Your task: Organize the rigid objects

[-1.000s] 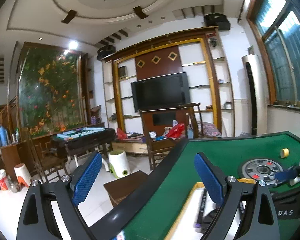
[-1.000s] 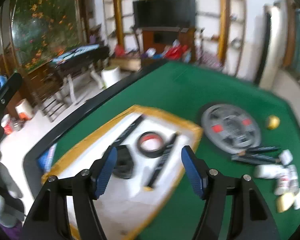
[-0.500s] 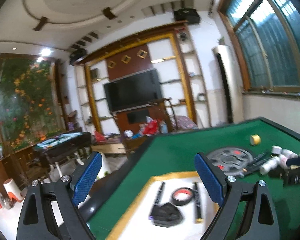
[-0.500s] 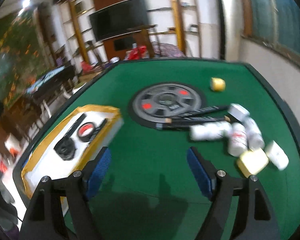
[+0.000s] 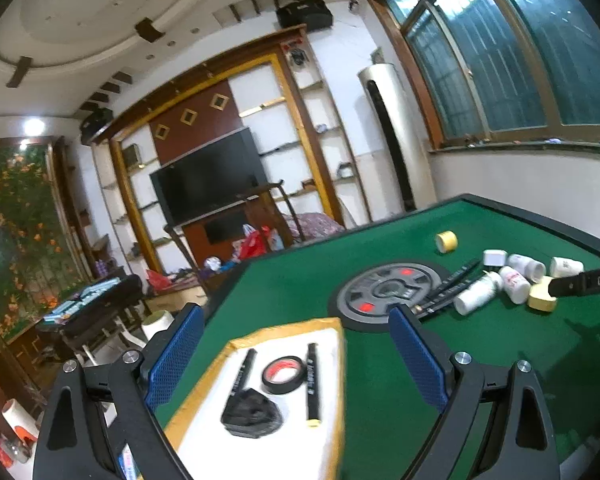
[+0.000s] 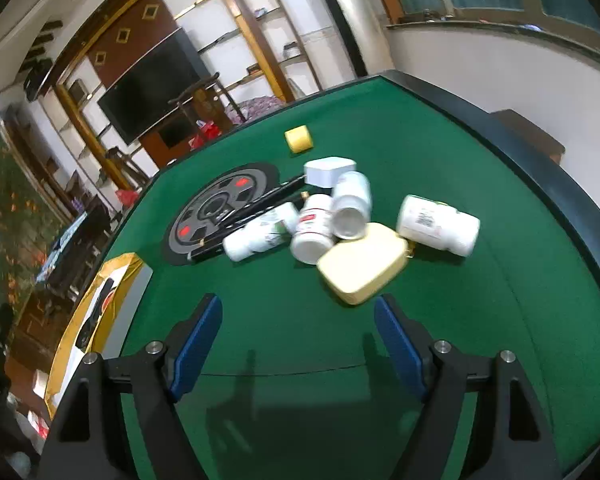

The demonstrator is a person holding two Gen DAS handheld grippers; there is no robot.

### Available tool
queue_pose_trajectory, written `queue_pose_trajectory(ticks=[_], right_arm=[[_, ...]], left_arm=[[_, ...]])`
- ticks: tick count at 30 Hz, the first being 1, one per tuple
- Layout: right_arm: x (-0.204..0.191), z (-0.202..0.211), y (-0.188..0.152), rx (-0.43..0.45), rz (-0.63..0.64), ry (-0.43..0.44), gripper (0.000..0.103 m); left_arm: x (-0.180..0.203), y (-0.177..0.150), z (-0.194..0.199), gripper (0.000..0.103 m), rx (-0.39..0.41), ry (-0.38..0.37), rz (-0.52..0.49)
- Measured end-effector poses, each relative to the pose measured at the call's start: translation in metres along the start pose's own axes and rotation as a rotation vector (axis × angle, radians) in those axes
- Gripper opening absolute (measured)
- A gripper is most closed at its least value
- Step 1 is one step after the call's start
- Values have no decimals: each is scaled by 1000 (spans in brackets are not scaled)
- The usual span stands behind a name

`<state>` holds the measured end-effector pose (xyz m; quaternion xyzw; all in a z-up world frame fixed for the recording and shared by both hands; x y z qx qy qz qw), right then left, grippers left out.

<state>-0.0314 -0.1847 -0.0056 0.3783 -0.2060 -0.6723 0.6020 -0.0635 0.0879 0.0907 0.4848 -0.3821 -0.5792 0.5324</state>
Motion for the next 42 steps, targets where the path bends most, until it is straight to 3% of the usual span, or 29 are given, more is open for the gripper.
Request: queue_pose_trajectory(ticks=[9,18,24,30,40,42], right_arm=[[32,8,-6,21,-81,-12,78],[56,28,20,79,-83,-85,78],[56,22,32,63,-10,-131,78],[85,-7,55,26,92,-254,78],[96,-50,46,-96,48,-133,77],[92,-56,40,-126,70,-132,63]], left_arm=[[32,-14,-3,96,-100,-109,-20],[54,-38,-6,95,-222,-229,-1],[49,-47,-10,95,-315,-279,77],[41,-51,-13,95,-345,-273,119],[44,-55,-18,95,-392,-290,136],[47,-56,-18,95,-395,-293,132]])
Point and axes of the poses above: each gripper's, at about its wrist camera, not at the fingertips, and z roughly against the way its jaws point, x to its right, y to its top, the point moved 8 cm from there along -z, roughly the way its jaws point, and after that the axes turned 9 degrees about z, right-handed, at the moved point
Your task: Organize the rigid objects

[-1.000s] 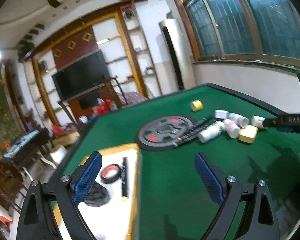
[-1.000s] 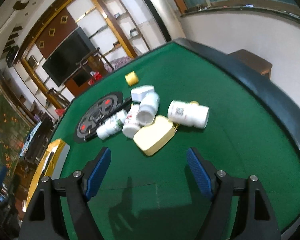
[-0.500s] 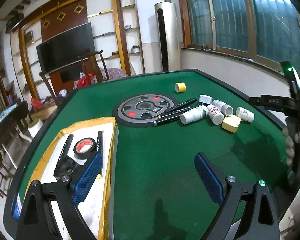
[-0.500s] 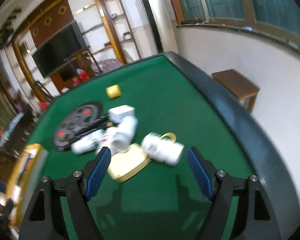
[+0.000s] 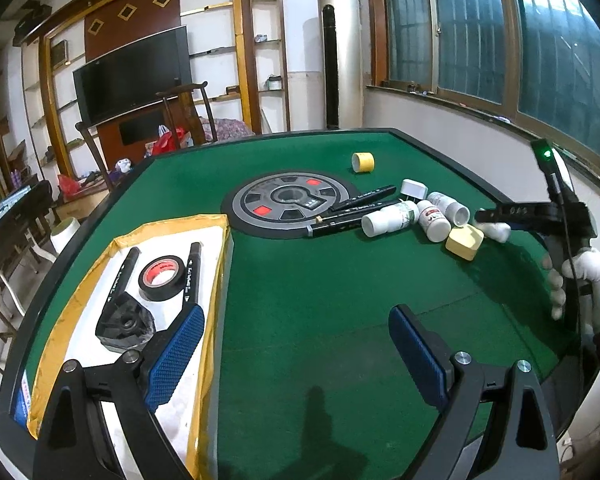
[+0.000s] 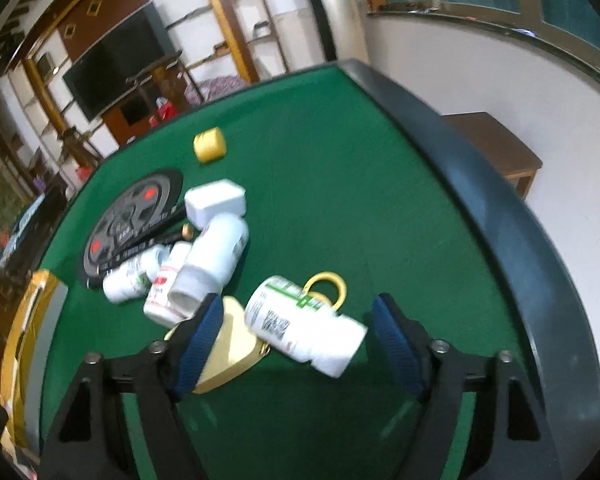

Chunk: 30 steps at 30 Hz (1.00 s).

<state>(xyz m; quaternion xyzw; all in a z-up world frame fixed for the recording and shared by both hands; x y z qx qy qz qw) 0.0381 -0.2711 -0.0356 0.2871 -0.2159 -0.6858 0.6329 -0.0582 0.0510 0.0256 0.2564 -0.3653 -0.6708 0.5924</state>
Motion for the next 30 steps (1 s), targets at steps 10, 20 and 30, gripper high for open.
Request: queue_pose_trajectory(ticks=[10,20,30], right_arm=[[-26,14,-28,-71,-50,215,63],[-9,13,-30,31,-168,177,63],[-4,13,-28,47,-201,214,63]], left_arm=[[15,5,-2,95,-38,-70,0],[72,18,-44,95,-190,-248,6],[158,14,-117,95,-297,-331,-172]])
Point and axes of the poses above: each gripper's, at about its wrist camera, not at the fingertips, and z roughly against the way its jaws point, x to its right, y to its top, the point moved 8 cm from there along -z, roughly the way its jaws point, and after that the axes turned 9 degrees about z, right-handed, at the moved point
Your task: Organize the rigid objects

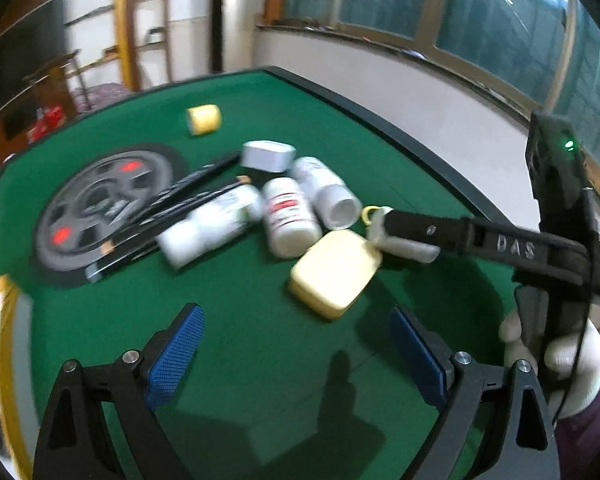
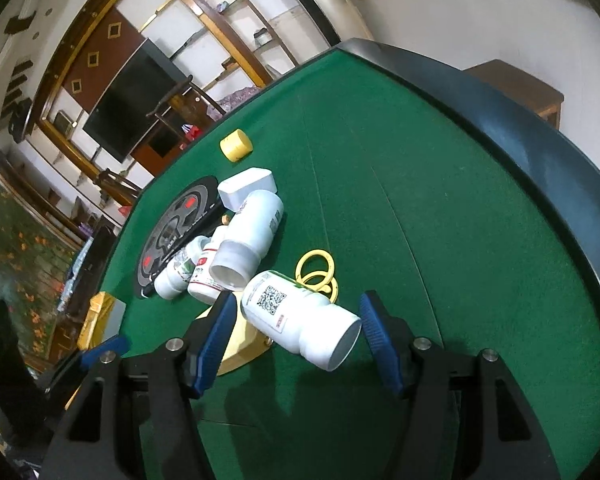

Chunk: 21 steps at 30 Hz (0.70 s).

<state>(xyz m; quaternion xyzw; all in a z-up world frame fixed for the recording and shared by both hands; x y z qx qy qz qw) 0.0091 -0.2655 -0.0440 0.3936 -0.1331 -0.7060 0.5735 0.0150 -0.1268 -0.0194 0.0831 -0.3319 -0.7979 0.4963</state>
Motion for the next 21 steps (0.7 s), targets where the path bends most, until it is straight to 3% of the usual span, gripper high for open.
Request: queue_pose_trajectory(ticks=[5,8,9,13,21], right_arm=[[-2,-1,1,-2,15,-12,63],[-2,-1,0,-3,14,-11,63],[-2,-1,1,-3,14,-10,63],[-2,-1,1,-2,14,-9,63],[-3,-1,2,-1,14,-2,66]], left_arm=[[22,11,-25,94,-13,11,-106],[29,8,-39,73,-61,25,-138],[30,6,-44,62,-83,30,-130],[26,4,-43,61,-91,-25,-35],[-7,-20,-6,53,-116,-46,76]])
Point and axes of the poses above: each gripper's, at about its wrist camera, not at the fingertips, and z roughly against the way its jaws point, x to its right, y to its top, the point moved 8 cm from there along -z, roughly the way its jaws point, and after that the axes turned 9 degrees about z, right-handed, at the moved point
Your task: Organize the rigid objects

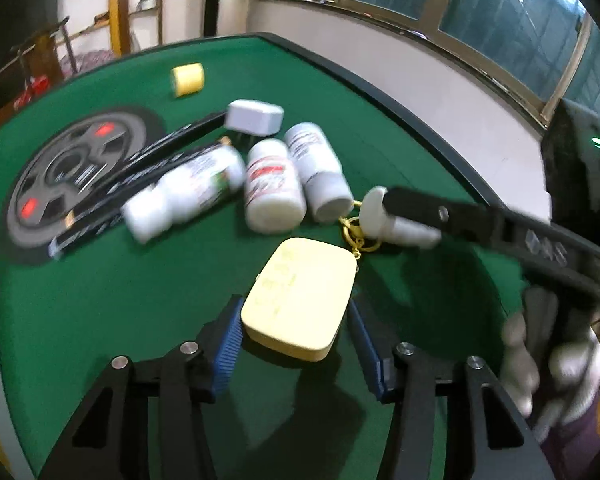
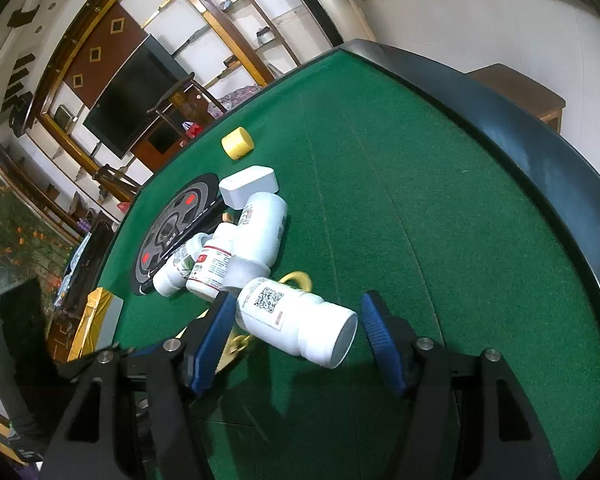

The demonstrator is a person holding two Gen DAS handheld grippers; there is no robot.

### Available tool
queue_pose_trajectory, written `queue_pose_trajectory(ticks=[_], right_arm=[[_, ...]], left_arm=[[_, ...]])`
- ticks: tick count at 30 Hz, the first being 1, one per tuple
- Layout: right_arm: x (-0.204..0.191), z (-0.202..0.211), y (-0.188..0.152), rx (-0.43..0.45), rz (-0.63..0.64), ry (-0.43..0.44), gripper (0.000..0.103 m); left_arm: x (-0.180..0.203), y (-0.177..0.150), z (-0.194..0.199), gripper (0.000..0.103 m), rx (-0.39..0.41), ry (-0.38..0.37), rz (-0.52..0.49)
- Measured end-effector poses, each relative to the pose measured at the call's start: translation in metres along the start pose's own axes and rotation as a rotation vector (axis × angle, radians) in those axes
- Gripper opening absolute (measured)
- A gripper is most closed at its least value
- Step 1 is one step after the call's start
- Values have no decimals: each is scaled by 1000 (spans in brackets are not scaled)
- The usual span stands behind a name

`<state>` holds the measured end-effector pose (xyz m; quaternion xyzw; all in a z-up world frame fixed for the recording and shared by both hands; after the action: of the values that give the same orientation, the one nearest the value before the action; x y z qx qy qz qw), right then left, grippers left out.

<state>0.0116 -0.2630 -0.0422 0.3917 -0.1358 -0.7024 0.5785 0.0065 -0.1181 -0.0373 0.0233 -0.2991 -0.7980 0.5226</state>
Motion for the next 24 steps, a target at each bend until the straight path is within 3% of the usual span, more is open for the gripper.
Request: queue_pose_trajectory(ticks=[5,8,10,13,15,17,24], right_arm=[[-1,0,1,-1,4,-4,66],[-1,0,1,0,3,-2,67],[-2,0,1,1,2,0,67],[-2,0,2,3,0,4,67],[-2,-1,2,3,-2,7,68],[-2,-1,1,5,-4,9,68],[-1,-1,0,7,-8,14,68]], left_arm=[[-6,-20,10,52,-12,6,4],[-1,-17,4,54,1,34,-12],[6,-17,0,61,17,38,-34],[10,-12,-4,59,56,59,-54],[5,-9,-4,51,64,62,-34],[-2,-8,-2,51,48,19,18],[-26,-14,34,51,78,-17,104]])
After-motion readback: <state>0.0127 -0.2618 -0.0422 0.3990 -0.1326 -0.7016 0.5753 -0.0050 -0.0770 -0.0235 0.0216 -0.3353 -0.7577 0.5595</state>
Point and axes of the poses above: each gripper's, at about its wrist camera, not at the fingertips, and z roughly against the way its jaws point, x to its right, y to its top, the point moved 8 cm from there along -z, roughly the way its jaws point, and after that the axes turned 9 degrees about z, right-handed, at the moved point
